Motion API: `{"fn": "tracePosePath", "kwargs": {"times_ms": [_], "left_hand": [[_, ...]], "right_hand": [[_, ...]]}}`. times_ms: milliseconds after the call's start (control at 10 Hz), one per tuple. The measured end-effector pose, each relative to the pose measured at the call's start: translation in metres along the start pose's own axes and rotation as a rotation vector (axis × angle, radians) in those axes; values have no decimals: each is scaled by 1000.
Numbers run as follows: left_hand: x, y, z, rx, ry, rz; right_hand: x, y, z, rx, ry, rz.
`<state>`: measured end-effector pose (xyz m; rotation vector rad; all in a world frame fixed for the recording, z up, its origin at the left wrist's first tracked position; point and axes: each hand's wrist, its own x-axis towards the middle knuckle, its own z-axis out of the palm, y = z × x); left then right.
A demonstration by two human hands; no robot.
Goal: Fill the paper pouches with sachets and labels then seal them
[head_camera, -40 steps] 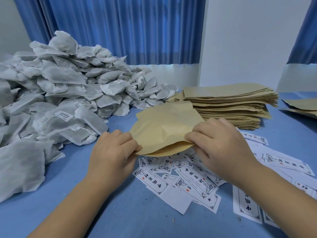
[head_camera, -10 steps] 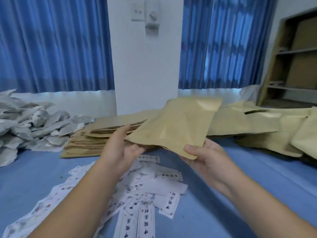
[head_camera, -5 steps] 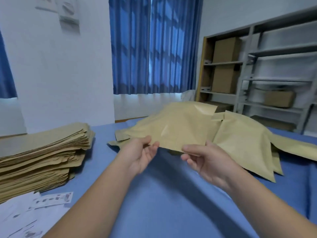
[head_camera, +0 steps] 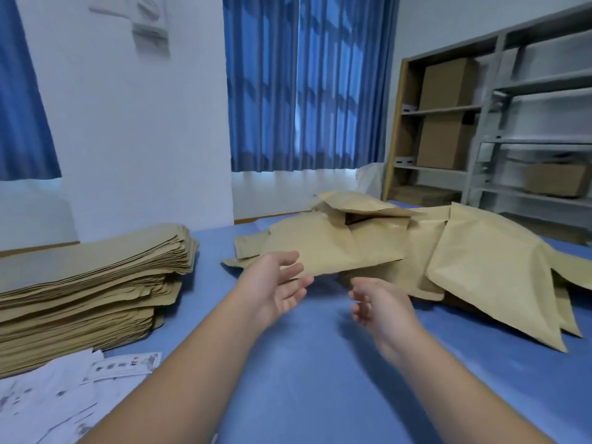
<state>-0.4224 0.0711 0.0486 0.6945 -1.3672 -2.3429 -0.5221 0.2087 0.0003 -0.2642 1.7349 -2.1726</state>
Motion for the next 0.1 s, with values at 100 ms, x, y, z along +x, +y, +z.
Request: {"fn": "tracePosePath", "kwargs": {"times_ms": [100], "left_hand": [[-17, 15, -50, 44, 99, 79]], "right_hand": [[-12, 17, 46, -62, -118, -32]]}}
